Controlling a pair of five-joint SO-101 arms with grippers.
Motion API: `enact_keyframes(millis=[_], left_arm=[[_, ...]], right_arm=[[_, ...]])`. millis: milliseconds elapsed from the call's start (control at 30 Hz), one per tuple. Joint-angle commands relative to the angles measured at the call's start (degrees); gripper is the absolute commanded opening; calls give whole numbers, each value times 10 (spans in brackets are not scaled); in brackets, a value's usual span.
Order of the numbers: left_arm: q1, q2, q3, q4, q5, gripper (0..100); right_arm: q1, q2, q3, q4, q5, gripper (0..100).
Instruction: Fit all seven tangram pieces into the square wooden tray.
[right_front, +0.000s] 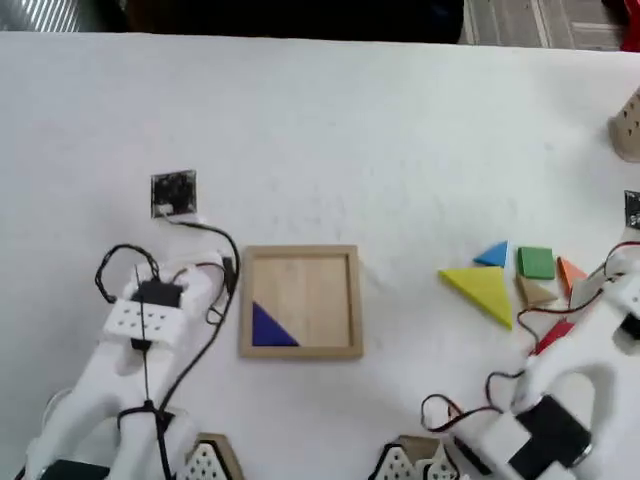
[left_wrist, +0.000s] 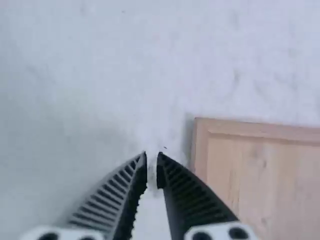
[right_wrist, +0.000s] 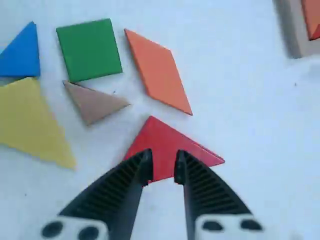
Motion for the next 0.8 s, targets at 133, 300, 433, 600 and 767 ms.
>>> enact_keyframes(millis=[133,300,433,600,767], left_arm=[[0,-1,-48,42,0,64],[0,1,-48,42,0,62],[0,2,-47,42,0,61],[-1,2,-47,42,-1,61],[0,2,-47,42,-1,61]], right_arm=[[-29,100,-154,23,9,117],[-68,153,-193,25,42,343],[-109,200,-194,8,97,317],[-119,256,-194,-49,120,224],[-102,281,-203,-65,149,224]])
